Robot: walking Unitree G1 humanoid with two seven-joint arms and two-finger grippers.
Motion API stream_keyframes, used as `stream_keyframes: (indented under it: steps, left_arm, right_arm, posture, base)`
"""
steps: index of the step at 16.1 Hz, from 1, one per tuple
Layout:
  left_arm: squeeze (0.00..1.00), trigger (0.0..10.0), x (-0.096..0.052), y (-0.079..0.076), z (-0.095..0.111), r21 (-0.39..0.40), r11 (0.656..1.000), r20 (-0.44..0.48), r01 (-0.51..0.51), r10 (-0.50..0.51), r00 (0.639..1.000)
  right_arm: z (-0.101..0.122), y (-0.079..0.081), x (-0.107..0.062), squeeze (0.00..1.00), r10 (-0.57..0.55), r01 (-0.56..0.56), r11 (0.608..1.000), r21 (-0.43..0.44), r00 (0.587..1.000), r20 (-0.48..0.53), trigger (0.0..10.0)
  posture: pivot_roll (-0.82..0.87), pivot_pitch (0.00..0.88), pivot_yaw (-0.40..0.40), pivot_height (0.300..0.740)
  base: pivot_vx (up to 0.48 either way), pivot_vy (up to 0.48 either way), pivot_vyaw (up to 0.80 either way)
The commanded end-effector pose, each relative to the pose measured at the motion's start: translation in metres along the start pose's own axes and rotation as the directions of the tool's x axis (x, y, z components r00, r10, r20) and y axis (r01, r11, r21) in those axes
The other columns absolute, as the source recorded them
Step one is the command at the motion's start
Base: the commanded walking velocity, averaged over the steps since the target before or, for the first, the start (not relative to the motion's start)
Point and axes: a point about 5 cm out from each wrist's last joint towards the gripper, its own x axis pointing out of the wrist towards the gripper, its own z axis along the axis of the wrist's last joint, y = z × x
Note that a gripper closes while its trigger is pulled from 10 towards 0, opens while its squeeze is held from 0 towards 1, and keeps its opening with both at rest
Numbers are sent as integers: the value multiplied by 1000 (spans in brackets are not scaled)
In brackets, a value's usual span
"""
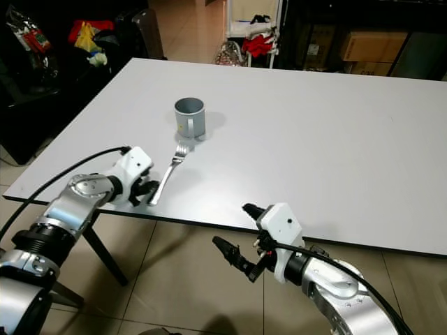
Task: Setting the table
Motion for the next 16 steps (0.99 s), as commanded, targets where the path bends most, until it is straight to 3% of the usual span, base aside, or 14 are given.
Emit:
stream_keyframes:
  steps: [1,5,8,10,11,12,13,14,16]
  left_arm:
    - [0,10000,1,-7,-4,-4,999,-23,38,-38,999]
    - [0,10000,-2,-8,-2,16,999,-31,44,-43,999]
    - [0,10000,-7,9,1,14,999,-16,-43,43,999]
    - [0,10000,-14,23,12,-29,994,61,-106,108,992]
    - [0,10000,-15,24,14,-35,994,70,-104,106,992]
    - [0,10000,-16,22,21,-81,994,122,-67,77,990]
    - [0,10000,-17,19,25,-75,996,150,-44,55,987]
    - [0,10000,-16,6,29,-43,999,177,29,-20,984]
    - [0,10000,-14,-13,21,13,993,129,117,-118,985]
  right_arm:
    - [2,0,-4,0,11,-11,1000,-10,1000,11,10000]
    - [2,-1,-5,0,18,-18,1000,-12,1000,7,10000]
    - [3,-3,-6,0,7,-7,1000,-14,1000,13,10000]
    - [4,-3,-6,0,3,-2,1000,-9,1000,21,10000]
    - [4,-3,-6,0,2,-2,1000,-9,1000,22,10000]
    - [5,-3,-7,0,-3,4,1000,-4,1000,30,10000]
    - [5,-3,-7,0,-6,6,1000,-4,1000,31,10000]
    - [5,-4,-9,0,-11,11,1000,-3,999,30,10000]
    - [5,-4,-11,0,-15,15,1000,-4,999,28,10000]
  posture:
    - [-113,0,48,740]
    - [-116,0,50,740]
    - [-115,0,47,740]
    - [-113,0,45,740]
    - [-113,0,45,740]
    - [-113,0,44,740]
    - [-113,0,43,740]
    - [-113,0,44,740]
    - [-117,0,46,740]
  base:
    - [0,0,0]
    - [0,0,0]
    - [0,0,0]
    - [0,0,0]
    - [0,0,0]
    - [0,0,0]
    - [0,0,0]
    - [0,0,0]
    - [0,0,0]
